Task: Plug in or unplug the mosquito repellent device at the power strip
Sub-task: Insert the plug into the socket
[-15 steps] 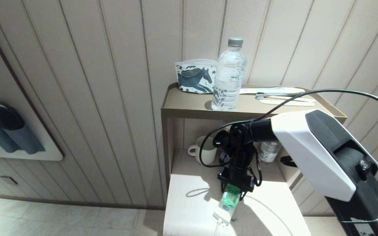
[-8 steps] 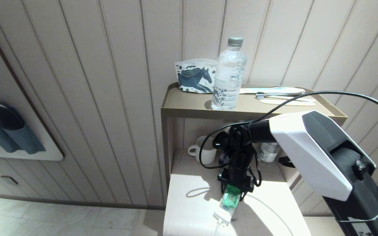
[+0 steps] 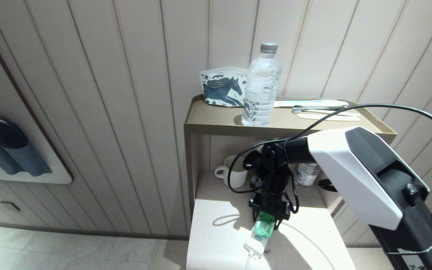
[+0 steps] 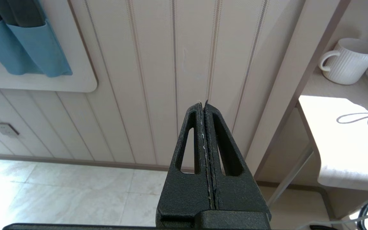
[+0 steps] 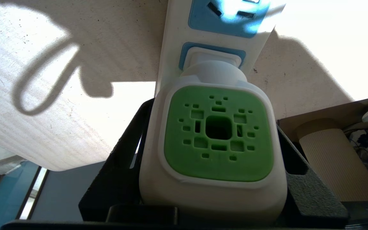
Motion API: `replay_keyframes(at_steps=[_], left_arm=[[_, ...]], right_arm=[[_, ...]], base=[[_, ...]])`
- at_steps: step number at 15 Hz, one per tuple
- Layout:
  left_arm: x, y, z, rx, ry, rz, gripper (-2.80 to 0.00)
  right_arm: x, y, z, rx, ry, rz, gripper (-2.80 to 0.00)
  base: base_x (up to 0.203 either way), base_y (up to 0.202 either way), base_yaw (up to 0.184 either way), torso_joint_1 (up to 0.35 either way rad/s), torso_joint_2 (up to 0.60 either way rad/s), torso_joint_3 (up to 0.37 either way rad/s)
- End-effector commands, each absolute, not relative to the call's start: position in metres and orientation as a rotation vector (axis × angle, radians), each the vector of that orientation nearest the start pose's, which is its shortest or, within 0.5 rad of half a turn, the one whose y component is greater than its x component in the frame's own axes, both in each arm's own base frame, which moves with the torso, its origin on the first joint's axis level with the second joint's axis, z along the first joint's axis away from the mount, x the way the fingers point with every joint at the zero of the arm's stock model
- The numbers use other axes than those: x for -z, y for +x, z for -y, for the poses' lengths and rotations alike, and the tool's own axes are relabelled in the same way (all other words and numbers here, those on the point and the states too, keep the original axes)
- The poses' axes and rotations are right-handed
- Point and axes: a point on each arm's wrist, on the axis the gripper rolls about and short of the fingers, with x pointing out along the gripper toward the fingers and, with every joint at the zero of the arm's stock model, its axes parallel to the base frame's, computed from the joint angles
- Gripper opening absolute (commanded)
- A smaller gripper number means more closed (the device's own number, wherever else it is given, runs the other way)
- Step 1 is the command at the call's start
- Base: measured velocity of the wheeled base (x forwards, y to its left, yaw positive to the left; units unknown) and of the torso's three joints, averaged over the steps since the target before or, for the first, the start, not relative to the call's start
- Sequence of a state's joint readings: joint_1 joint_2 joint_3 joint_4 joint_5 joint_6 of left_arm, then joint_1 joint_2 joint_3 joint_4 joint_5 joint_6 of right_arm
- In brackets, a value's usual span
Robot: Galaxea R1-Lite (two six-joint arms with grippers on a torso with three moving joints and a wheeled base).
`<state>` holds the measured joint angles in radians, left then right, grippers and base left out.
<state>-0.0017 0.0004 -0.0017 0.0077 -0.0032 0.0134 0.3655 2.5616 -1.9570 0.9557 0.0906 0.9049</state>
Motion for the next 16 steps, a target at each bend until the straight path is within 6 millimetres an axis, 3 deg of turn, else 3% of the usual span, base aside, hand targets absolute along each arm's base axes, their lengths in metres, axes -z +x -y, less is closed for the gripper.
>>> replay_keyframes(at_steps=[1,7,16], left_arm=[[-0.075,-0.023,0.0,0.005,0.014,-0.006,-2.8],[-0.075,-0.023,0.0,0.005,0.014,-0.006,-2.8],[-0.075,-0.023,0.0,0.005,0.014,-0.006,-2.8]], right_arm=[[-0.026,0.419,-0.127,0.423,0.552,-1.561,-2.8],[-0.044,0.42,-0.12,0.406,0.591,-1.529,-2.8],[-0.054,0.421,-0.112,0.343,0.711,-1.571,-2.8]], base=[[0.0,0.0,0.0,0.0,0.0,0.0],[0.0,0.0,0.0,0.0,0.0,0.0],[0.0,0.0,0.0,0.0,0.0,0.0]])
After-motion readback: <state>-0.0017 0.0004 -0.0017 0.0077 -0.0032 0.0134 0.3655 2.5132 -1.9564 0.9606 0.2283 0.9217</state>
